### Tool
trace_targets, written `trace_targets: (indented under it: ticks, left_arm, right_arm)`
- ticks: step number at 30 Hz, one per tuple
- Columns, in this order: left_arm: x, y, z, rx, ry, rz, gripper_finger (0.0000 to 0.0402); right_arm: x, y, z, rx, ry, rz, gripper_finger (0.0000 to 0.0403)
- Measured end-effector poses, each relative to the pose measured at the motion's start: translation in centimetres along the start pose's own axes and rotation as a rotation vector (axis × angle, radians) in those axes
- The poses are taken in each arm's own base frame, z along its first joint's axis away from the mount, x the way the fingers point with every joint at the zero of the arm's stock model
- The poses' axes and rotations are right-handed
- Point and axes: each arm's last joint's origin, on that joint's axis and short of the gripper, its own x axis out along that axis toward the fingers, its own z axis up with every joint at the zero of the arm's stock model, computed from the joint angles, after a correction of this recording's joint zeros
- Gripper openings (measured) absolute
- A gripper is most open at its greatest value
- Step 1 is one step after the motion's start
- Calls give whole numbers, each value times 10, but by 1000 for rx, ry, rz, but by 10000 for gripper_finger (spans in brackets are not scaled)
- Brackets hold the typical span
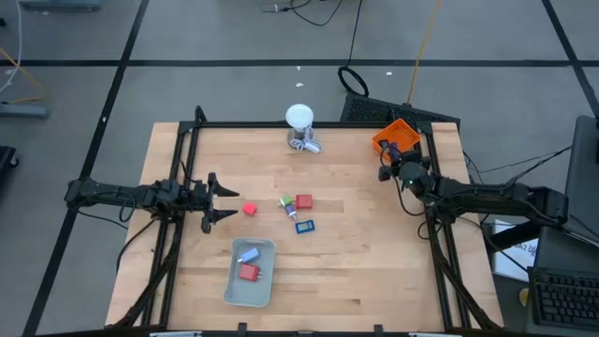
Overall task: Pick & Place Office items
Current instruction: Put the top blue digital clock into the orange bin
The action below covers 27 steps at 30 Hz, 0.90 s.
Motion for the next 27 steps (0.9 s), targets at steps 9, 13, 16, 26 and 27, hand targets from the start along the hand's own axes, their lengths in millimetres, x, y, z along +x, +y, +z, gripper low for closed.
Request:
trace_targets:
  ticks: [9, 13, 16, 26, 27]
  left_arm:
    - [0, 0, 0, 0, 0, 0, 269]
    - [0, 0, 0, 0, 0, 0, 269]
    - [0, 0, 0, 0, 0, 0, 269]
    - [0, 0, 0, 0, 0, 0, 269]
    - [0, 0, 0, 0, 0, 0, 269]
  right_arm:
    - [7, 5, 38, -6, -43, 61, 61]
    - [10, 6, 64, -18, -45, 56, 61]
    - [10, 3, 82, -47, -32, 3, 61]
    - [17, -18, 100, -62, 65, -76, 61]
    - [19, -20, 98, -74, 74, -87, 61]
